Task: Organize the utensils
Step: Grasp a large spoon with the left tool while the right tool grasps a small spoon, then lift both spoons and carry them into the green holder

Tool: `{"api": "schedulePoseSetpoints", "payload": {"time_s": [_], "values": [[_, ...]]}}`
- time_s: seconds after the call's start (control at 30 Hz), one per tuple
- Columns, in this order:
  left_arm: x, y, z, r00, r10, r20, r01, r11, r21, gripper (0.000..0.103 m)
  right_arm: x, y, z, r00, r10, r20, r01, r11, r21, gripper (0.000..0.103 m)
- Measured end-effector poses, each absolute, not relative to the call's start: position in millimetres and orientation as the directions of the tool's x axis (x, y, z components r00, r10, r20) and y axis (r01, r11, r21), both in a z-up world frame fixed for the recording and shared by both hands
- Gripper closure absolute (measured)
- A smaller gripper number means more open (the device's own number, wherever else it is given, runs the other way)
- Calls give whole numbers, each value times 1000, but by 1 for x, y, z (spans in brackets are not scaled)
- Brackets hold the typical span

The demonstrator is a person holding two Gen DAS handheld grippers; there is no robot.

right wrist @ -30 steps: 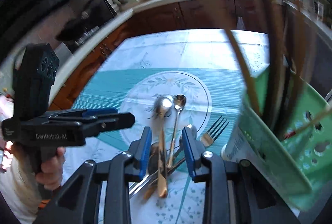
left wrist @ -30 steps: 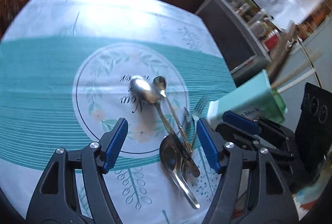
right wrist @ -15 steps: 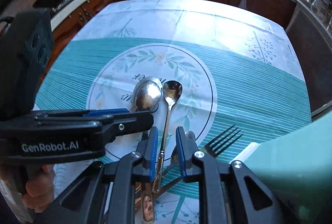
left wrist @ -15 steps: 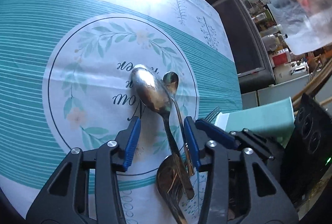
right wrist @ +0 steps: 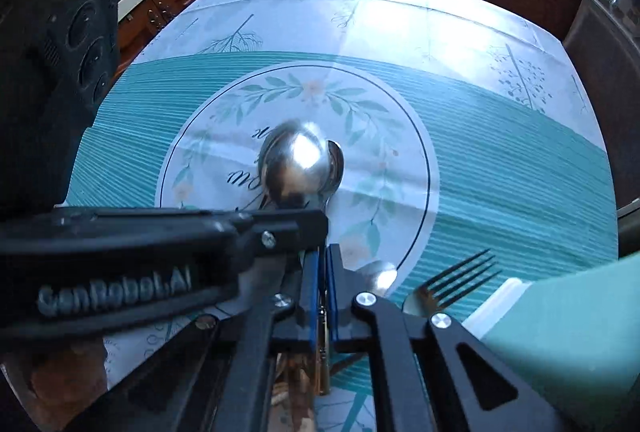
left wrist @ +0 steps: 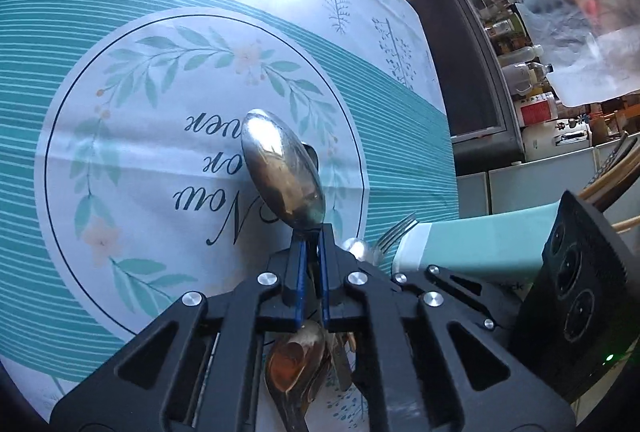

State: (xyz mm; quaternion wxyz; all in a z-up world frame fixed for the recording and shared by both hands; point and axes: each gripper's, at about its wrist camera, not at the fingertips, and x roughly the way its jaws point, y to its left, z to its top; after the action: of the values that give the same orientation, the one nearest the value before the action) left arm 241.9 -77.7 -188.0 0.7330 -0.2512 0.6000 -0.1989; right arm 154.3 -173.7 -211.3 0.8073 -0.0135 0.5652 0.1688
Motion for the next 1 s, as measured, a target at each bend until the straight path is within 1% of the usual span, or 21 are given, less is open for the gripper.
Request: {"api": "schedulePoseSetpoints", "payload": {"time_s": [0.17,0.33,0.5,0.53,0.67,0.7,0.77,0.83,0.87,1.0], "values": [[224,-71,-164,290,-563,-774,45,815,-577,102,136,-190,-198,355,338,-872,-282,928,245,99],[192,-66,-115,436,-538,-722,164,836,-524,103,111,-203,-179,428,432,-794,-305,896,323,99],[158,-67,-68,543,-529,-652,270,846,-461,103,78,-219,-154,523,513,-681,-342,858,384,99],[150,-69,-58,560,-531,-635,296,845,-445,103,69,-223,-148,552,530,-644,-358,848,392,100],[118,-81,-21,611,-544,-575,389,839,-379,103,37,-237,-128,639,556,-532,-399,831,388,99],[108,-82,-11,622,-552,-555,414,834,-364,103,30,-242,-123,660,559,-502,-406,827,387,99],[91,-91,11,642,-571,-512,470,820,-326,103,11,-256,-112,717,563,-411,-425,820,383,99],[73,-102,33,655,-592,-470,523,804,-285,103,2,-268,-107,756,549,-358,-417,824,383,99],[66,-107,41,656,-601,-456,540,797,-272,103,-6,-279,-102,788,526,-319,-403,833,378,99],[50,-136,75,663,-637,-392,605,765,-219,103,-23,-317,-89,880,425,-213,-339,875,346,99]]}}
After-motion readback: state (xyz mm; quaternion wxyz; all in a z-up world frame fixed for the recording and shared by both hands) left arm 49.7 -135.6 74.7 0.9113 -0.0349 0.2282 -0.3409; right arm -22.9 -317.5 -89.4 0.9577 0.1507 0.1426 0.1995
